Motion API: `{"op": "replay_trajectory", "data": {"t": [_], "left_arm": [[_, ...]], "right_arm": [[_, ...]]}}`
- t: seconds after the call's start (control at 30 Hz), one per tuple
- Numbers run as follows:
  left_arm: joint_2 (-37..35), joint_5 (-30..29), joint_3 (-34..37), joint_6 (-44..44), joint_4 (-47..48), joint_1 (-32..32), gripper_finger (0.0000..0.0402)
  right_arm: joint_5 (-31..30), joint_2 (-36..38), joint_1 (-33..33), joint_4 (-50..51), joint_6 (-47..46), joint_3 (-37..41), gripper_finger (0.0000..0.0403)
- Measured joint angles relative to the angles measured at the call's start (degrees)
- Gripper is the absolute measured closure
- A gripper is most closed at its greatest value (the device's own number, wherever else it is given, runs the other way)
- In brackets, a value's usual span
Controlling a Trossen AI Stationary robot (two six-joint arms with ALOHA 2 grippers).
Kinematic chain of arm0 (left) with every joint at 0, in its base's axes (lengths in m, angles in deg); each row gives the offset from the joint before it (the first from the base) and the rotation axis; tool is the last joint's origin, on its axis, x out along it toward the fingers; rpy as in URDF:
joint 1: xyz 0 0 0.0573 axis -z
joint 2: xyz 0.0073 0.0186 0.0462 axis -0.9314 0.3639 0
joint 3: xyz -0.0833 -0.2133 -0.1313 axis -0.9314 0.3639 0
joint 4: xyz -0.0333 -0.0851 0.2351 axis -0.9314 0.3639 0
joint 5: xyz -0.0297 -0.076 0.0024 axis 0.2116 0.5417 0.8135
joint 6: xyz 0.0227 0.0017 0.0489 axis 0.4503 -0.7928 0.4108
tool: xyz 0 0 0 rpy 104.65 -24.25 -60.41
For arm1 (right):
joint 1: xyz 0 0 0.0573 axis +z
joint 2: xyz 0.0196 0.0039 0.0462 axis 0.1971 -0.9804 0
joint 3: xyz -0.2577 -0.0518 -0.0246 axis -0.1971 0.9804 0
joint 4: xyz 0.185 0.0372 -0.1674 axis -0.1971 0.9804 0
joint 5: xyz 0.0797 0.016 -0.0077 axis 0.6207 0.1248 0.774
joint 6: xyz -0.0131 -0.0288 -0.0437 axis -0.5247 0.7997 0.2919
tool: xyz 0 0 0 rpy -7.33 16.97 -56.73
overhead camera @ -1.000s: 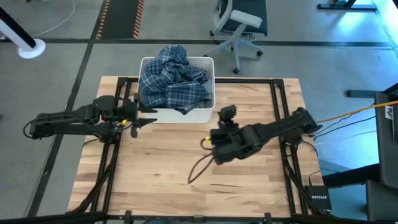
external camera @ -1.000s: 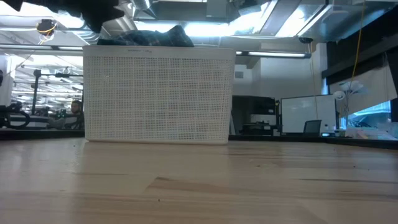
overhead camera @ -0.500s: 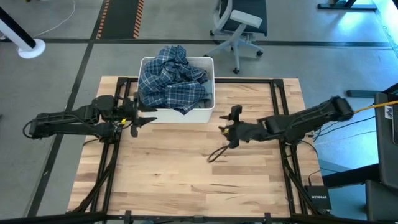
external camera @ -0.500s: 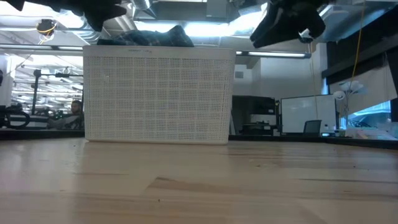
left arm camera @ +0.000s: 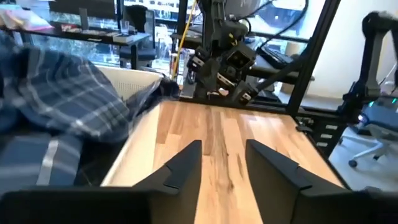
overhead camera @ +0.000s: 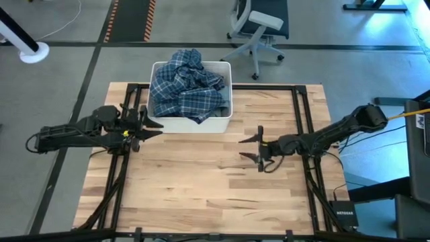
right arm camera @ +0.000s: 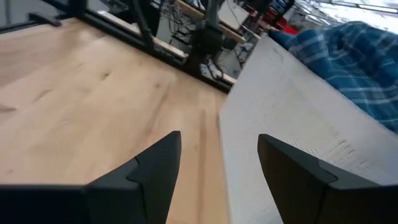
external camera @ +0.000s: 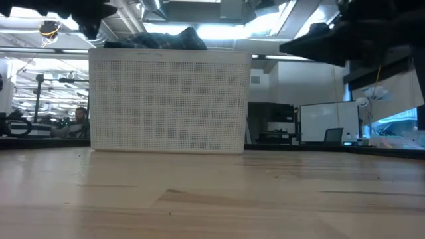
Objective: Sort clothes
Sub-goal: Return to Home Position
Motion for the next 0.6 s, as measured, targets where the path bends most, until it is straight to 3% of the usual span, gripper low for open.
{"op": "replay_trajectory", "data": {"t": [0.23,0.47,0.6], "left_arm": [[-6.7,-1.0,8.5,-5.8,-6.7,0.4,0.0346],[-14.7,1.4,12.1,-4.3,-4.5,3.8,0.0391],[-19.1,7.4,11.6,-5.2,-3.6,4.7,0.04]], "right_arm": [[-6.6,0.0,6.0,-12.2,0.2,6.9,0.0189],[-9.9,-0.1,7.7,-16.4,-0.9,9.5,0.0276],[-10.4,-0.1,7.7,-16.6,-1.1,9.5,0.0321]]}}
